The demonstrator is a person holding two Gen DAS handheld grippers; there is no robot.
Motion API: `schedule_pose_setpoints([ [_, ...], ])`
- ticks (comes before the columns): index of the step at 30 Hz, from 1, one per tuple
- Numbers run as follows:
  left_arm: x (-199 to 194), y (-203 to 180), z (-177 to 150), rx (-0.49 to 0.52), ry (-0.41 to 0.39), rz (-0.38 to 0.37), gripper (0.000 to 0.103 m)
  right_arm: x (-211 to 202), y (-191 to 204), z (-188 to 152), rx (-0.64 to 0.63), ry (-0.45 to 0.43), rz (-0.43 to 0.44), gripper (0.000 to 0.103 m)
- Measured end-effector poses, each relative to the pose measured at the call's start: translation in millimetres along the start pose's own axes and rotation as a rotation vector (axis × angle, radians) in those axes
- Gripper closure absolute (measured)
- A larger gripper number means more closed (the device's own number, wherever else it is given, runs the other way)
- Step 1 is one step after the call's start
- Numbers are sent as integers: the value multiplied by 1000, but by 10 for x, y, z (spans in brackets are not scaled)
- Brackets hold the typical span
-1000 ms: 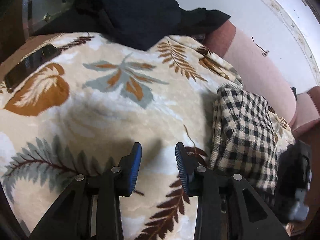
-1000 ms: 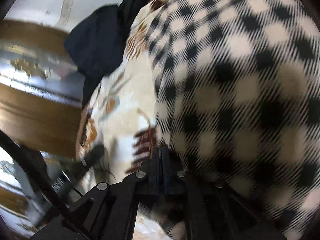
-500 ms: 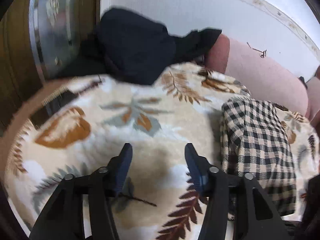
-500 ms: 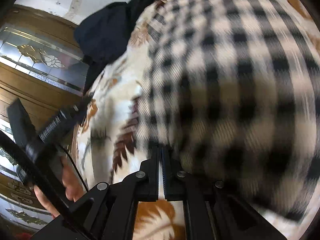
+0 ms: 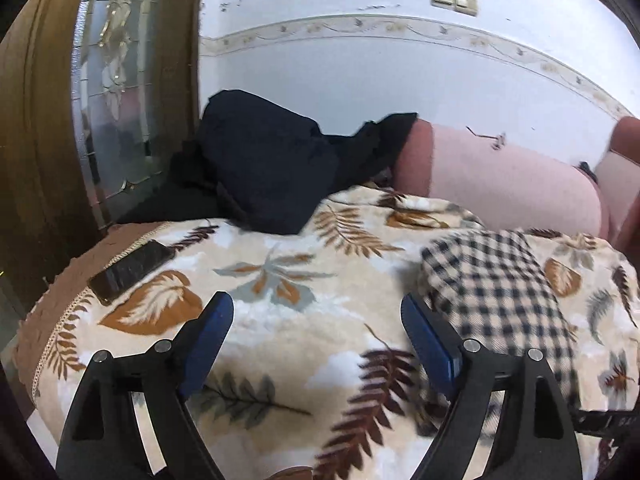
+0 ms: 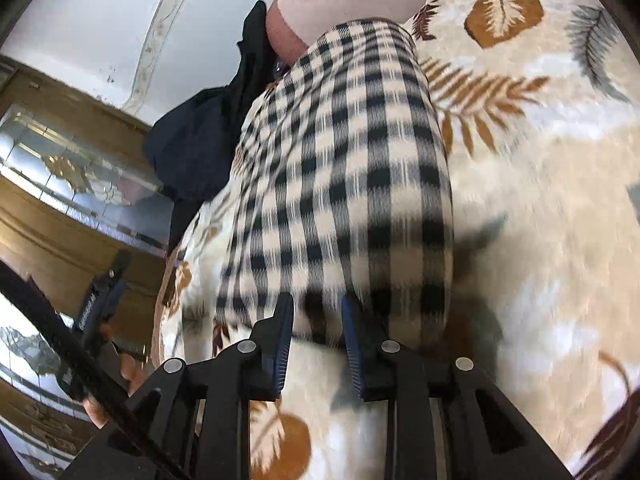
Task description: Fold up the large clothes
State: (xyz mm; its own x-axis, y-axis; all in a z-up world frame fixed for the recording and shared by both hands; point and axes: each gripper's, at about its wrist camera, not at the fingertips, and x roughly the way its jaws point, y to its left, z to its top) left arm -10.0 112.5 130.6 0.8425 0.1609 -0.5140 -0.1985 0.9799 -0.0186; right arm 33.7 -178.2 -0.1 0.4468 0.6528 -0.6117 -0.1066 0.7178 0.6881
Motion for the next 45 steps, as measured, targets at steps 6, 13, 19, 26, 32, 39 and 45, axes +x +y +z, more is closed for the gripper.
schedule_pose_setpoints([
  [6,-176,-345,-278,94,121,-58,18,-237,38,-323,-109,8,-102,75],
  [13,-237,-766,-989,141,347,-159,18,-648,-132,-622,-190,-112,-367,61],
  [19,-107,-969,-1409,165,483,-160,18,-705,-96,-682,-222,-190,-503,48],
  [26,-108,-966,-1480,159,435,-169,9,-712,-62,-737,-227,-210,-569,47],
  [32,-92,-971,-1482,179,435,-180,7,-626,-21,-791,-239,-208,-620,42],
  [39,-236,-940,-1410,164,406,-159,7,-596,-20,-875,-237,-226,-702,42],
  [45,-469,-889,-1293,146,342,-150,7,-633,18,-924,-256,-243,-726,39],
])
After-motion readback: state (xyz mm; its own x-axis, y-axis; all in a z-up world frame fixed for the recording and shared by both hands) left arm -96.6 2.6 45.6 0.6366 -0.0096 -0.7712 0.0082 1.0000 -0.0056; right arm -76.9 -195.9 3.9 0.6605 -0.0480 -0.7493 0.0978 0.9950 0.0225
